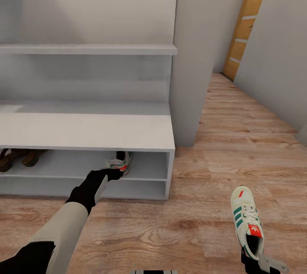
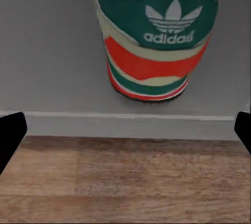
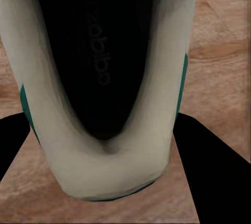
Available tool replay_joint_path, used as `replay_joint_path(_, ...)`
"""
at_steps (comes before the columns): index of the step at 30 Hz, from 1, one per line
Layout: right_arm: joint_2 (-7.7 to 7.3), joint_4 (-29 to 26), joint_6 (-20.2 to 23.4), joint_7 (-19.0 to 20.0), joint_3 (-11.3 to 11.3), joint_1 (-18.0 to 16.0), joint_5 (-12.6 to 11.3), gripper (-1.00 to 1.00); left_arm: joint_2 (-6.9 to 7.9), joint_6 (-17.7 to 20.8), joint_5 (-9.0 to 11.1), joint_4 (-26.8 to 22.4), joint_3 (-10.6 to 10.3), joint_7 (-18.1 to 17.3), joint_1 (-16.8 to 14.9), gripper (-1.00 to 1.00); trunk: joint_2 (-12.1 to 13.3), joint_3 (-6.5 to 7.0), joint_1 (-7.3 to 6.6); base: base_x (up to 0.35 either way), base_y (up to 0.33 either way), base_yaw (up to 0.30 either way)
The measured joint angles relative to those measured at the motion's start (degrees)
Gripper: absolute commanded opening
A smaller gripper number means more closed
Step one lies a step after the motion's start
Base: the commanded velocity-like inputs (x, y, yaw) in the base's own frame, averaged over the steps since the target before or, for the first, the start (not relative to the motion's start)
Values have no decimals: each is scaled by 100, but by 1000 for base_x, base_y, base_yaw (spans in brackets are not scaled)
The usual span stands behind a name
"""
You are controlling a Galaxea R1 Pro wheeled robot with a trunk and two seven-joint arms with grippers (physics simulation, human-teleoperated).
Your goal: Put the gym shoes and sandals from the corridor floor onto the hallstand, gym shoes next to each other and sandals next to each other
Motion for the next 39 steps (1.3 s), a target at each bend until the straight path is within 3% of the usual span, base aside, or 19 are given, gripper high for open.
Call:
replay_joint_path(13, 0, 8, 0, 0, 2, 0, 1, -100, 40, -25, -4, 1, 46, -37, 16, 100, 0, 0, 0, -314, 135, 0)
replay_joint_path(20, 0, 11, 0, 8, 7, 0, 0, -100, 244, -153, 13, 1, 101, -74, 166, 100, 0, 0, 0, -311, 155, 0)
replay_joint_path(30, 0, 18, 1, 9, 5, 0, -3, -100, 646, -1284, 287, -1, 169, -288, 1091, 100, 0, 0, -1, -262, 223, 0)
replay_joint_path(35, 3, 18, 1, 10, 6, 0, -2, -100, 860, -1893, 449, 2, 181, -796, 1644, 100, 0, 0, -1, -206, 251, 0)
replay_joint_path(39, 8, 19, 2, 10, 6, 0, -3, -100, 1139, -2529, 744, 38, 250, -1398, 2197, 100, 0, 0, -2, -121, 281, 0)
